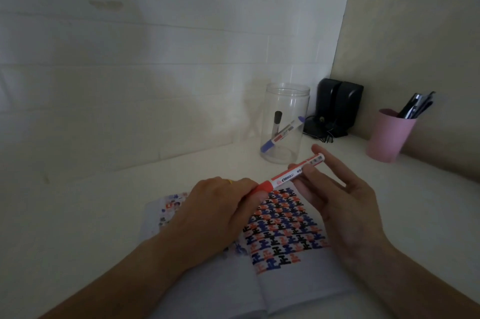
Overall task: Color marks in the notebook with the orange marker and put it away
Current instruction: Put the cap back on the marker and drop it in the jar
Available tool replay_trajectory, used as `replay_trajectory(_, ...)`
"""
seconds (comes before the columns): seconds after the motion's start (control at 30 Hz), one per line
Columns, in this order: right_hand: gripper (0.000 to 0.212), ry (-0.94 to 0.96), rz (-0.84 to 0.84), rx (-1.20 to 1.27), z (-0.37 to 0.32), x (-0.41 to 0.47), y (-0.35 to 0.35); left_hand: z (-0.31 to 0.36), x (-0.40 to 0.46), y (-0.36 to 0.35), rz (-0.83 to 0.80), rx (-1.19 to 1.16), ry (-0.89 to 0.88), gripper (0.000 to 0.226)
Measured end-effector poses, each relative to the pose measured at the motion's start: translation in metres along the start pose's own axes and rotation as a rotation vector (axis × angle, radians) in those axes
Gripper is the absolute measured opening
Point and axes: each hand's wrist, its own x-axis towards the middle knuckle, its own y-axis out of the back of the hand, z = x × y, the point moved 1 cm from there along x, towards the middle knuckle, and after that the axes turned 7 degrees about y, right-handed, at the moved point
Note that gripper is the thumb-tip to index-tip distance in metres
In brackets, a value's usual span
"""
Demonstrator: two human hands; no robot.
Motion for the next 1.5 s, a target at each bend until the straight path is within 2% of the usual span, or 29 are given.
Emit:
replay_trajectory(0.17, 0.043, -0.089, 0.015, 0.066, 0.004, -0.006, -0.001, -0.001, -0.001, 0.002, 0.036, 0.003, -0.057, 0.045)
replay_trajectory(0.33, 0.043, -0.095, -0.007, 0.05, -0.008, 0.005, -0.002, 0.006, 0.014, 0.0, 0.092, -0.04, -0.101, 0.052)
replay_trajectory(0.4, 0.041, 0.051, -0.13, -0.057, -0.077, 0.024, -0.033, 0.017, 0.036, 0.036, 0.261, -0.024, -0.126, 0.048)
replay_trajectory(0.43, 0.041, 0.039, -0.166, -0.074, -0.079, 0.025, -0.03, 0.022, 0.039, 0.037, 0.237, -0.005, -0.164, 0.048)
replay_trajectory(0.5, 0.041, 0.011, -0.223, -0.258, -0.08, 0.034, -0.026, 0.027, 0.045, 0.04, 0.188, 0.028, -0.213, 0.049)
replay_trajectory(0.6, 0.031, -0.043, -0.279, -0.383, -0.054, 0.023, -0.019, 0.014, 0.031, 0.032, 0.158, 0.055, -0.111, 0.05)
replay_trajectory(0.67, 0.03, 0.051, -0.224, -0.551, -0.047, 0.009, -0.009, 0.013, 0.018, 0.02, 0.078, 0.062, -0.054, 0.047)
replay_trajectory(0.73, 0.032, 0.218, -0.098, -0.615, -0.048, 0.014, -0.008, 0.005, 0.005, 0.006, 0.025, 0.055, -0.032, 0.045)
replay_trajectory(0.8, 0.032, 0.404, 0.018, -0.581, -0.061, 0.036, -0.015, -0.004, -0.002, -0.001, -0.005, 0.072, -0.019, 0.046)
replay_trajectory(0.9, 0.033, 0.651, 0.097, -0.528, -0.092, 0.079, -0.042, -0.015, 0.001, 0.002, -0.009, 0.106, -0.023, 0.046)
replay_trajectory(1.03, 0.029, 0.804, 0.176, -0.684, -0.103, 0.122, -0.071, -0.024, 0.005, 0.002, -0.018, 0.12, -0.028, 0.045)
replay_trajectory(1.3, 0.016, 0.597, 0.066, -1.241, -0.058, 0.172, -0.074, -0.028, 0.005, -0.001, -0.081, 0.111, -0.027, 0.049)
replay_trajectory(1.5, 0.017, 0.533, 0.055, -1.383, -0.055, 0.174, -0.078, -0.028, 0.005, -0.001, -0.082, 0.11, -0.028, 0.049)
